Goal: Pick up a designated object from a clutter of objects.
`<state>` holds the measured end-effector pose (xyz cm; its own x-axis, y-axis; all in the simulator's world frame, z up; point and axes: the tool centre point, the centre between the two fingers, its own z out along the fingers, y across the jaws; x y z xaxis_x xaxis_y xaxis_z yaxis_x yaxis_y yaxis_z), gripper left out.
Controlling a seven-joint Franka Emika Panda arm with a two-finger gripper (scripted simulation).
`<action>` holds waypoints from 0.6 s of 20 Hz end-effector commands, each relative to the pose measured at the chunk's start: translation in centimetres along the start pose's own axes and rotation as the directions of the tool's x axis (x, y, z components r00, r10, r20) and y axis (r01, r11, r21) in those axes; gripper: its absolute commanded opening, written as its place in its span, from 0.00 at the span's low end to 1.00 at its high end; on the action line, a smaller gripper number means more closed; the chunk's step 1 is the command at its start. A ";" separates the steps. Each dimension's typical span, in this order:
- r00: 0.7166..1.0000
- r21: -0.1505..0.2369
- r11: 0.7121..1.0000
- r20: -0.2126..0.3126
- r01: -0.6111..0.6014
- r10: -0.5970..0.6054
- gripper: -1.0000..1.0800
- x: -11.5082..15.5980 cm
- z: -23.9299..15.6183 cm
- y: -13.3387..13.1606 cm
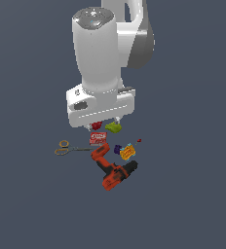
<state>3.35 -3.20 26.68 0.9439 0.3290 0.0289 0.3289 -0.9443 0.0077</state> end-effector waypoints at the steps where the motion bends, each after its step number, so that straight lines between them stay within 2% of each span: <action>1: 0.999 0.000 0.999 0.001 0.050 -0.050 0.96 -0.2 1.0 0.9; 12: 0.965 0.003 0.965 0.007 0.262 -0.262 0.96 -1.3 5.5 4.5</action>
<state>3.79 -7.33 21.77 0.8420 0.5391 0.0198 0.5390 -0.8422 0.0115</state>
